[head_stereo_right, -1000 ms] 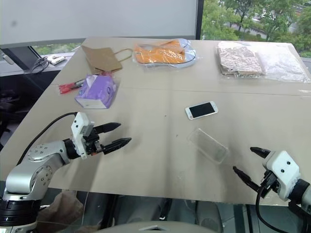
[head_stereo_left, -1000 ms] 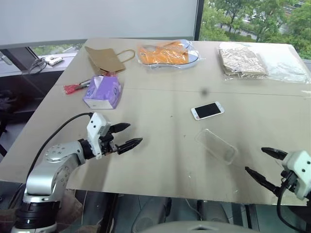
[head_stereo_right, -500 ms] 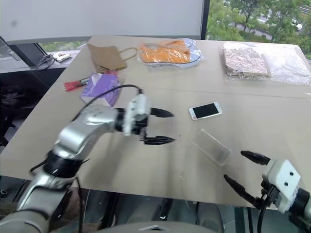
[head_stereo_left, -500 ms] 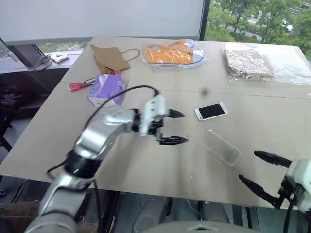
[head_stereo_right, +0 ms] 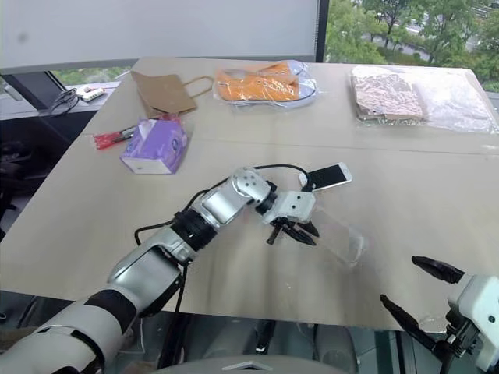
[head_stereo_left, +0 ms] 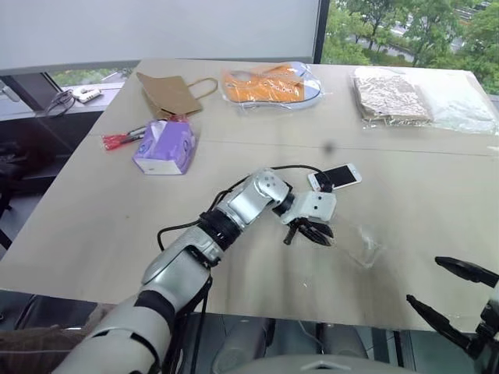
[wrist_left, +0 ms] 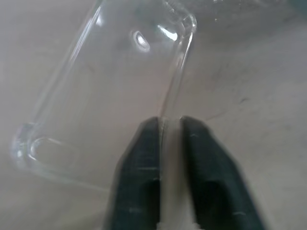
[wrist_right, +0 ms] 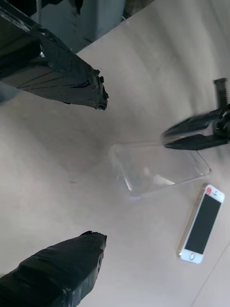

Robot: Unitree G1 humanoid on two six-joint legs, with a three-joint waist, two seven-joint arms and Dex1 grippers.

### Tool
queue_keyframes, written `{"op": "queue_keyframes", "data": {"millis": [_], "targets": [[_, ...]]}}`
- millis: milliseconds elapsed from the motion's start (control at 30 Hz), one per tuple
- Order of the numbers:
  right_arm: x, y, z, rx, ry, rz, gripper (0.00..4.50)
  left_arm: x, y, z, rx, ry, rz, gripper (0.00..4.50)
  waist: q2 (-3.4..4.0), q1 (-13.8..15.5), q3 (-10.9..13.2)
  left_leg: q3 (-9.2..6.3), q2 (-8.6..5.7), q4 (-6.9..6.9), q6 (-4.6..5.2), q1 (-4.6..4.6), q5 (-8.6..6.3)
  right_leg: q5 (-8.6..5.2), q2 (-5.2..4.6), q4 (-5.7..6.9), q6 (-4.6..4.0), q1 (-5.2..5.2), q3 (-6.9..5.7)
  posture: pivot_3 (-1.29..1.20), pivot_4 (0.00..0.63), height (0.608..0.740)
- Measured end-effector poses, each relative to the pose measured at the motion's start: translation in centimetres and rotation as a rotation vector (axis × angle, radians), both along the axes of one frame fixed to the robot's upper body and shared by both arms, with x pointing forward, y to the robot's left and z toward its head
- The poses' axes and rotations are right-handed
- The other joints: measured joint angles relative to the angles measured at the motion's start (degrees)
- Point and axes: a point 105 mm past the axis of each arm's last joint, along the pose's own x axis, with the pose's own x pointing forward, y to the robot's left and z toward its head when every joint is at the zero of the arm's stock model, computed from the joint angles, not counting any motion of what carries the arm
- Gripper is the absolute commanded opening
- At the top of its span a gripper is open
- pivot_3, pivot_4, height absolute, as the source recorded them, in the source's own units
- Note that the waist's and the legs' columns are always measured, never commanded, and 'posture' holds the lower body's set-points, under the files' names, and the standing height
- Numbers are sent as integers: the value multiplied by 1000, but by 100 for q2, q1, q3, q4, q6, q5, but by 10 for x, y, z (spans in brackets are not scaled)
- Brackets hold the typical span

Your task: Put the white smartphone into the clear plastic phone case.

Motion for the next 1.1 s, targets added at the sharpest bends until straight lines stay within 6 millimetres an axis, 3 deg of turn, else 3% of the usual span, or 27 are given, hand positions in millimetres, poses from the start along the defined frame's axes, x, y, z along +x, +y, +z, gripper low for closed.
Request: {"op": "queue_keyframes", "data": {"millis": [167, 233, 400, 533, 667, 800, 967, 1100], "targets": [[1, 0, 0, -4, -8, -4, 4500, 2, -1, -2, -18, -15, -9, 8, 0, 1, -6, -8, 0, 3, 1, 17, 0, 3, 0, -2, 6, 24, -9, 0, 150, 740], [2, 4, -1, 2, -14, 10, 4500, 3, 9, -2, -35, -4, 23, 8, 2, -51, -6, -7, 1, 2, 0, 19, 0, 4, 1, 4, 7, 22, -6, 0, 150, 740], [11, 15, -1, 16, -39, 50, 4500, 8, 71, 4, -13, 28, 191, 8, 8, -258, -8, -7, 9, -1, -2, 28, 1, 4, 8, 11, 6, 21, 1, 0, 150, 740], [29, 31, 5, 34, -97, 125, 4500, -14, 131, 6, 7, 92, 351, 8, 15, -253, -10, -11, 4, 2, -1, 27, 1, 5, 4, 3, 5, 21, 0, 0, 150, 740], [44, 43, 4, 47, -112, 187, 4500, -24, 153, 7, 5, 110, 456, 8, 15, -50, -10, -22, 2, 2, -2, 26, 1, 5, 2, 2, 5, 23, -13, 0, 150, 740], [56, 44, 0, 49, -97, 201, 4500, -14, 153, 12, -45, 58, 527, 8, 14, 63, -9, -30, -1, 3, -2, 19, 1, 5, -1, 1, 4, 24, -23, 0, 150, 740], [77, 44, -3, 36, -65, 188, 4500, 6, 125, 16, -114, -3, 466, 8, 12, 43, -8, -24, -4, 9, -2, 8, 2, 6, -5, 2, 4, 22, -24, 0, 150, 740], [101, 37, -5, 22, -20, 141, 4500, 13, 113, 14, -80, -21, 374, 8, 9, -51, -7, -22, -3, 13, -3, 4, 2, 6, -6, 0, 4, 20, -25, 0, 150, 740]]}}
